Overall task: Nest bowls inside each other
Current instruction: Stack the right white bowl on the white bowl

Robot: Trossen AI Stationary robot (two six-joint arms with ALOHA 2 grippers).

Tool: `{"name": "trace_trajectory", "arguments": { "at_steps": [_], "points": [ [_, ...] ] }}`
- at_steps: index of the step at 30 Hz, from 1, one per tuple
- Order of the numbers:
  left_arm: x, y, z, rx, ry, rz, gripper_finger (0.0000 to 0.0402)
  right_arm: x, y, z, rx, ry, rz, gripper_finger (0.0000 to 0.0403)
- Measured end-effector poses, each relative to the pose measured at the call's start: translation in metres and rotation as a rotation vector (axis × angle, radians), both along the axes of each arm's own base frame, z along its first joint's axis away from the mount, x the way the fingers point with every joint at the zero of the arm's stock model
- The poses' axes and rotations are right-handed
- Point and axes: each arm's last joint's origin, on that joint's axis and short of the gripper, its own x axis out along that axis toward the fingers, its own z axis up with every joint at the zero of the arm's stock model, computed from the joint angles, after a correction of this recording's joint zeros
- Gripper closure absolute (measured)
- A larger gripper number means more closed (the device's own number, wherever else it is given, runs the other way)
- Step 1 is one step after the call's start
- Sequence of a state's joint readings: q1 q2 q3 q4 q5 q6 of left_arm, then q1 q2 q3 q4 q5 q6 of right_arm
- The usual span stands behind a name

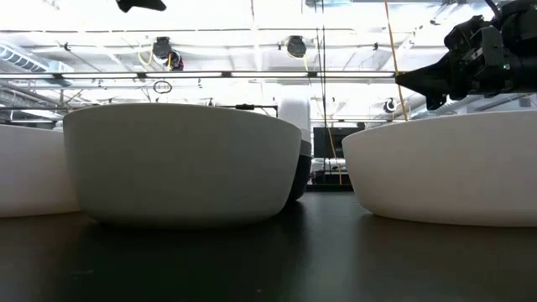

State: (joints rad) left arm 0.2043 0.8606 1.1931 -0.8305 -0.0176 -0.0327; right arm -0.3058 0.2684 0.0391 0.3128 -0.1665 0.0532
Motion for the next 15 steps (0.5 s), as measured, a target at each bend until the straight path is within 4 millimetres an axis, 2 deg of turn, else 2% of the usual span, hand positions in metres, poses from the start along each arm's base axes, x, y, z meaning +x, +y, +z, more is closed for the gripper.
{"name": "trace_trajectory", "arguments": {
  "at_steps": [3, 8, 15],
  "points": [
    [-0.018, -0.004, -0.006, -0.02, -0.085, -0.001, 0.0191, 0.0, 0.0, 0.0, 0.003, -0.002, 0.0, 0.0403],
    [-0.035, -0.008, -0.021, -0.047, -0.158, 0.008, 0.0232, 0.0, 0.0, 0.001, 0.005, -0.007, 0.0, 0.0403],
    [-0.041, -0.01, -0.04, -0.048, -0.19, -0.023, 0.0336, 0.0, 0.0, 0.001, 0.01, -0.013, 0.001, 0.0403]
  ]
}}
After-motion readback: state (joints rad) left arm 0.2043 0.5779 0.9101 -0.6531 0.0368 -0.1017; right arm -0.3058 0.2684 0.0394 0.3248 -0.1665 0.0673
